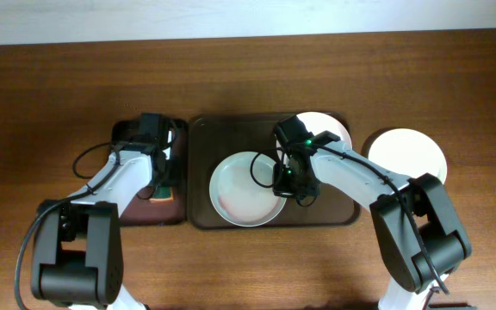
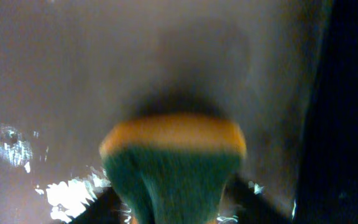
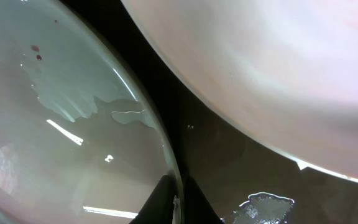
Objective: Clean dirty plates on tray and stack at the side
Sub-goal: 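Put the sponge back on the black tray with the left gripper, then carry the cleaned plate with the right gripper onto the side stack, then move the right gripper to the last sauce-smeared plate's rim, then grasp the green sponge from the black tray with the left gripper, then scrub the held plate with the sponge in the left gripper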
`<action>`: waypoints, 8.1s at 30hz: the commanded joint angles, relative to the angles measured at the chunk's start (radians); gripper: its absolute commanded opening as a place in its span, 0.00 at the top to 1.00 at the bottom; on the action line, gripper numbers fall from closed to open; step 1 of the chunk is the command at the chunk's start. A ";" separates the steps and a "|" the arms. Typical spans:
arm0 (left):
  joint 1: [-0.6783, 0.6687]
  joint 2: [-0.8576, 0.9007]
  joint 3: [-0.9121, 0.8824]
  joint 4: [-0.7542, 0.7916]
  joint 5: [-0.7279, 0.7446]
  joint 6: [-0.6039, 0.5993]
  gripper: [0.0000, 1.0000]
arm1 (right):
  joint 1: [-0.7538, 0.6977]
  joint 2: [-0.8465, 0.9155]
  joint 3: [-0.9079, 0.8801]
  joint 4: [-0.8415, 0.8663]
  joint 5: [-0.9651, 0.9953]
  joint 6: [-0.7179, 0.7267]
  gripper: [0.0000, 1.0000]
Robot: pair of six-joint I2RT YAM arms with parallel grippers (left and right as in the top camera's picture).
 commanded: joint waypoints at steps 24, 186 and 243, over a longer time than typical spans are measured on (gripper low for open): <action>0.002 -0.164 0.051 -0.178 0.020 0.001 0.00 | -0.004 -0.102 0.147 -0.135 0.169 -0.164 0.96; -0.002 -0.592 0.094 0.026 0.008 0.004 1.00 | -0.104 0.042 0.063 -0.003 0.002 -0.019 0.96; -0.246 0.195 0.096 0.321 0.593 -0.368 1.00 | -0.104 0.042 0.063 -0.010 0.002 -0.019 0.96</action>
